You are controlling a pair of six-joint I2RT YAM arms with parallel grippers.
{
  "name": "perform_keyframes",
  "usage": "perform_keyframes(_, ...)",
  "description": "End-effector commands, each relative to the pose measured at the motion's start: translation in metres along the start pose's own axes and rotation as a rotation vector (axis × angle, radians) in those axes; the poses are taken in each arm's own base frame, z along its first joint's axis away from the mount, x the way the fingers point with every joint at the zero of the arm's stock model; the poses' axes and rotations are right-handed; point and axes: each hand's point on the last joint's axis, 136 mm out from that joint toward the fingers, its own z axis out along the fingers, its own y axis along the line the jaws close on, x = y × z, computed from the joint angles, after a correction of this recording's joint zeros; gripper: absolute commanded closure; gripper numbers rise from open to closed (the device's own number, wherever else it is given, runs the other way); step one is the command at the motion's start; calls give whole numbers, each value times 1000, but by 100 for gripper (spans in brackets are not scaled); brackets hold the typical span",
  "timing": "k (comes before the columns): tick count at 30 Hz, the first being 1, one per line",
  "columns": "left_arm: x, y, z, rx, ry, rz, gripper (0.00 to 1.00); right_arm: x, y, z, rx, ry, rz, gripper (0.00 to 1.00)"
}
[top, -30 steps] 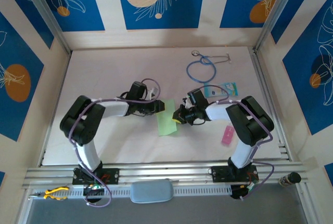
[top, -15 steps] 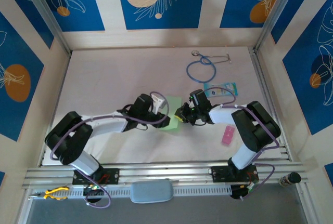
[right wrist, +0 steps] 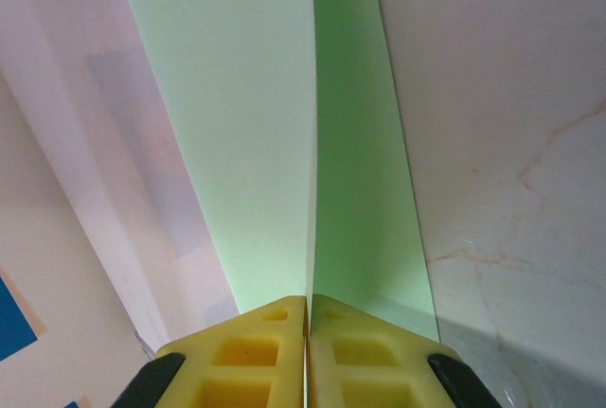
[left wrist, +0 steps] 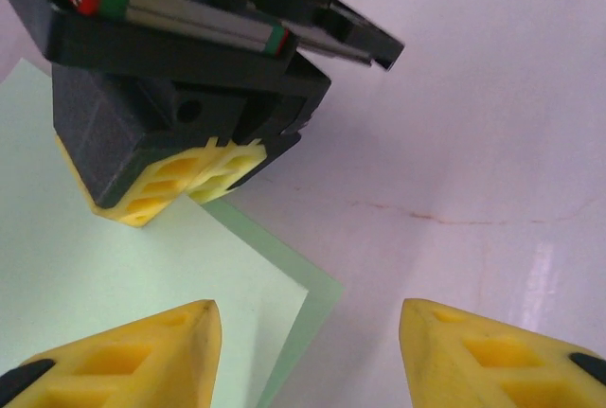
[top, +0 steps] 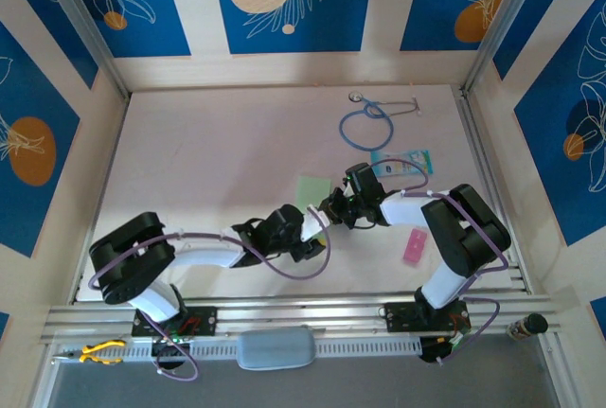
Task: Fold a paper plane with a square sheet of paper (pick it up from the middle)
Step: Fold the triangle a second time at the center of the table.
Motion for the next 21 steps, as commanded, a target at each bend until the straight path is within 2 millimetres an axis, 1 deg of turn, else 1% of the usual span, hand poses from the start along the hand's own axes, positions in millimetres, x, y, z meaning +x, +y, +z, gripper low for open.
perform_keyframes(1,-2,10,7,-90,5,92,46,0,12,-5,-33,14,-24,91)
perform_keyframes(8,-3,10,18,-126,22,146,46,0,11,-5,-34,15,-21,91)
perform_keyframes(12,-4,13,20,-154,24,157,49,-1,11,-6,-35,16,-19,91)
perform_keyframes(16,-2,13,22,-157,39,173,55,-1,11,-6,-36,16,-19,91)
perform_keyframes(21,0,13,24,-154,53,181,68,-1,11,-7,-36,17,-18,91)
